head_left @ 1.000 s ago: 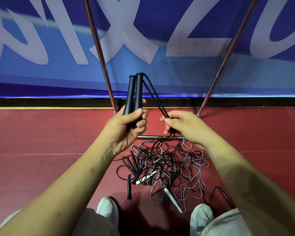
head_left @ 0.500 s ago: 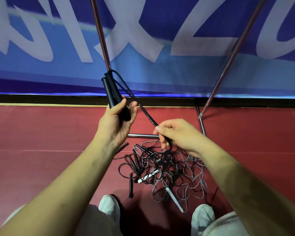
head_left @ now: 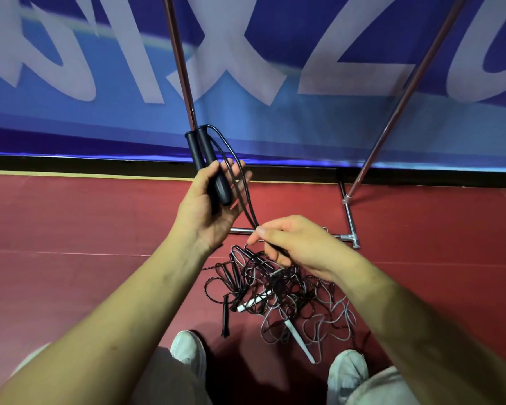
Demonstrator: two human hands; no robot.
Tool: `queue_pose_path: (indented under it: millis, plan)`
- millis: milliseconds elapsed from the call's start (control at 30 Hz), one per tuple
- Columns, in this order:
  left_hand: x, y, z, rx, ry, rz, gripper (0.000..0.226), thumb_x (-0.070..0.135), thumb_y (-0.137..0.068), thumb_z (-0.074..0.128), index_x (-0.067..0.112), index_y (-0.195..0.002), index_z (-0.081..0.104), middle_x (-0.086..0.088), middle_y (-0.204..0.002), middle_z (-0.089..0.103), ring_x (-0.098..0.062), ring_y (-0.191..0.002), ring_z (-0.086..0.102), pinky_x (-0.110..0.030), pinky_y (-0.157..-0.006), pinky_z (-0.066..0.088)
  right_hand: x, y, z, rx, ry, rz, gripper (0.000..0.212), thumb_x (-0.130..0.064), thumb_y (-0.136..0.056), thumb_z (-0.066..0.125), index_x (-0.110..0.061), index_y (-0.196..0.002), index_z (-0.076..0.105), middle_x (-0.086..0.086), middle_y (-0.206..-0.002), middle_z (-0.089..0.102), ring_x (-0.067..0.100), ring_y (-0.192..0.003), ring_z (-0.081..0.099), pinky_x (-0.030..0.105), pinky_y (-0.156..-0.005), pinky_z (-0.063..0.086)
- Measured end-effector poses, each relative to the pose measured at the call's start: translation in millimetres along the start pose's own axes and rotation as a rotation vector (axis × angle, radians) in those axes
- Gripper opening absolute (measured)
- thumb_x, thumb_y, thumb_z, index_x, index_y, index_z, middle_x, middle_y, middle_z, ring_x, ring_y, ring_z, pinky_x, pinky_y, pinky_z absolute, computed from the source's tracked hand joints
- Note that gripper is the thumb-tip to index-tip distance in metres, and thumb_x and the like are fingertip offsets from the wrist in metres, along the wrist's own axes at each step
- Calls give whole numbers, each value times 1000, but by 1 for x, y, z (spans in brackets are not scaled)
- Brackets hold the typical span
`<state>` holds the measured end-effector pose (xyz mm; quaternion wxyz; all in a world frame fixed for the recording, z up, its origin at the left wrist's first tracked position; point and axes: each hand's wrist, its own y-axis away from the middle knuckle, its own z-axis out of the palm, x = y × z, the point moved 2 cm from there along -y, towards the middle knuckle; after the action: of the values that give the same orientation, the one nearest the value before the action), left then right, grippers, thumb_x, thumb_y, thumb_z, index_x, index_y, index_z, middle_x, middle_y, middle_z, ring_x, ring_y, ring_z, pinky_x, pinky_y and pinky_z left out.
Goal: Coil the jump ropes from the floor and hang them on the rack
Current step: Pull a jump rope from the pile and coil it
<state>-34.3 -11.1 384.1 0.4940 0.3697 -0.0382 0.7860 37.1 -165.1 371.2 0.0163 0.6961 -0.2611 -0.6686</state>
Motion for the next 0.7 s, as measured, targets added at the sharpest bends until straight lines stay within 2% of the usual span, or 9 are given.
queue_pose_path:
  millis: [167,267,367,433,500,533,600,700]
  plan:
    - [-4,3,1,30,49,-51,26,38,-98,51,16,-102,65,-14,-123,68,-29,-119,63,-41,-102,46,0,-1,12,-9,10,-17,27,-24,-102,50,-11,-100,73,2,-60,55,9,-45,41,23,-53,38]
    - [-9,3,1,55,41,-61,35,41,-98,51,11,-113,62,-20,-124,67,-30,-115,66,-40,-99,50,-1,0,12,4,11,26,26,-24,-101,51,-9,-98,73,2,-58,50,9,-44,36,23,-50,34]
    - [-13,6,5,20,26,-63,41,41,-98,50,14,-128,54,-18,-123,68,-27,-110,68,-34,-92,54,1,1,11,-11,29,111,27,-24,-101,52,-6,-96,72,1,-55,43,8,-41,31,23,-45,27]
    - [-17,8,9,-2,24,-56,38,36,-98,51,18,-132,48,-14,-115,72,-21,-97,73,-27,-75,57,2,2,13,-55,29,151,29,-23,-101,51,-1,-99,70,0,-54,40,8,-40,28,22,-43,24]
    - [-19,10,12,-2,39,-47,29,29,-97,55,20,-124,48,-8,-98,75,-17,-76,72,-22,-59,55,2,3,15,-90,17,170,30,-22,-102,50,2,-101,68,-1,-53,38,8,-40,26,21,-43,21]
    - [-19,11,12,0,42,-38,25,27,-97,57,20,-120,49,-5,-89,73,-15,-68,69,-22,-55,54,1,3,15,-100,16,172,30,-22,-101,51,3,-100,68,-1,-53,38,8,-41,25,22,-44,20]
    - [-19,10,12,-2,28,-18,16,23,-97,59,17,-110,52,-2,-77,64,-12,-61,61,-21,-54,52,1,4,14,-96,22,171,29,-23,-101,52,1,-99,69,-1,-53,39,9,-42,26,22,-44,20]
    - [-19,8,8,0,-33,-2,5,15,-95,59,11,-97,58,0,-78,61,-10,-63,58,-21,-58,52,0,3,9,-70,12,144,27,-22,-100,53,-3,-95,71,-1,-52,39,10,-42,26,23,-45,20]
